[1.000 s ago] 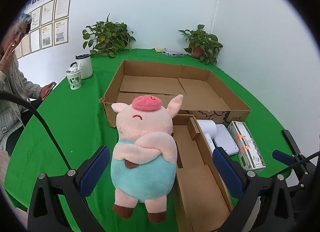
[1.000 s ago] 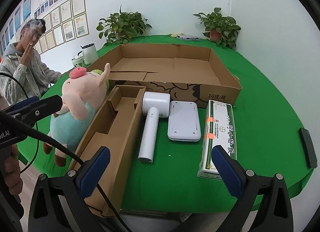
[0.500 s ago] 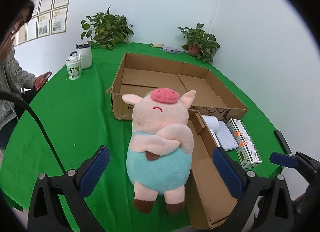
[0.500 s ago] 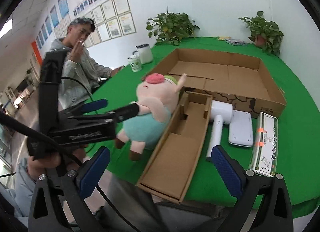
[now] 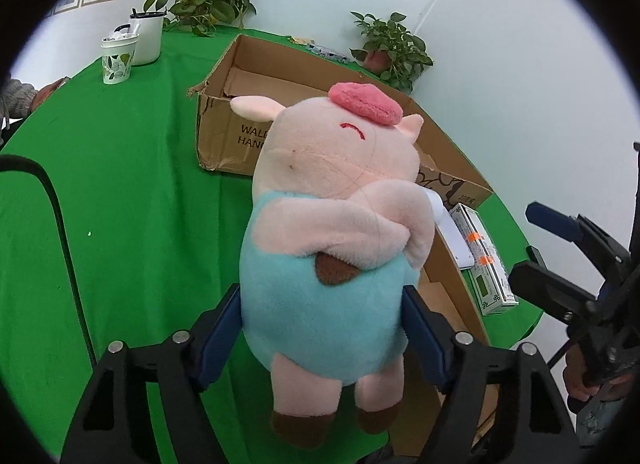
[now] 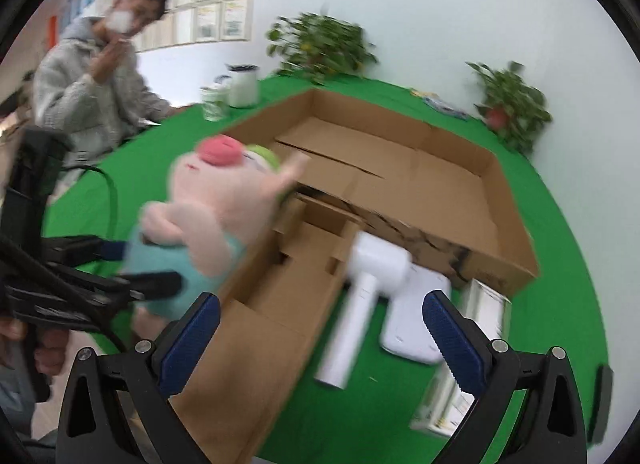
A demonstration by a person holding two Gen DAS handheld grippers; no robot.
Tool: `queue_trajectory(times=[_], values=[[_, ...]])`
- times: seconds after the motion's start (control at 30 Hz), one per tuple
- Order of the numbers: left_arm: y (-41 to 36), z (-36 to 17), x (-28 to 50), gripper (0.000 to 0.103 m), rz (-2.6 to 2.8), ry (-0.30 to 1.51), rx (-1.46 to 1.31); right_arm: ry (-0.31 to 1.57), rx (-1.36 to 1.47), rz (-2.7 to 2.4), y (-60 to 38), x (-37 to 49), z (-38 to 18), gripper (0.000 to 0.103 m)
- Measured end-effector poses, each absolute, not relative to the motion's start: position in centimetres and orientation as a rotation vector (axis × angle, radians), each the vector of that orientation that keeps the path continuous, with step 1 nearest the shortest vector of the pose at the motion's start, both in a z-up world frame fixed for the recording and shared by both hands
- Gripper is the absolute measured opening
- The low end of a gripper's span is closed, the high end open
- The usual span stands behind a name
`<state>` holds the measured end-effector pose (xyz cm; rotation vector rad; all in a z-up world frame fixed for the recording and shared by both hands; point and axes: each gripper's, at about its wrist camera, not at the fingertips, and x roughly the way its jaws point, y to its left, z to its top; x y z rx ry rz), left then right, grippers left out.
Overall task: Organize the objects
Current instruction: 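Move the left gripper to the plush pig and close on it, then lift the plush pig with the left gripper and carry it over the large box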
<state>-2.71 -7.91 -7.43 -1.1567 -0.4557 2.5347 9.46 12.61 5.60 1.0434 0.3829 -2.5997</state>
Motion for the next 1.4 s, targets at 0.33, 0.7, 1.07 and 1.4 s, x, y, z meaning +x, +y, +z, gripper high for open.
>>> queue_trajectory(times=[0.33,0.7,1.07,1.4], values=[[-10.7,-6.5,1.2,0.057,2.598,-0.536,-1.158,0.162,1.083,-2.299,6.6,7.4,7.3,0.102],[-13.6,-6.7,6.9,0.057,2.719,-0.645,-1.19,0.059,1.311,-1.962,-3.1,7.4,4.3,0.101],[-9.7,-4.8,7.1,0.053,2.797,-0.435,-1.241,0.135,1.343,-2.023,-5.7,10.1,3.4,0.088],[-3.5,1.3,4.1,0.053,2.822,-0.153,-1.08,0.021,1.16,-2.205,2.5,11.8,8.2,0.075]])
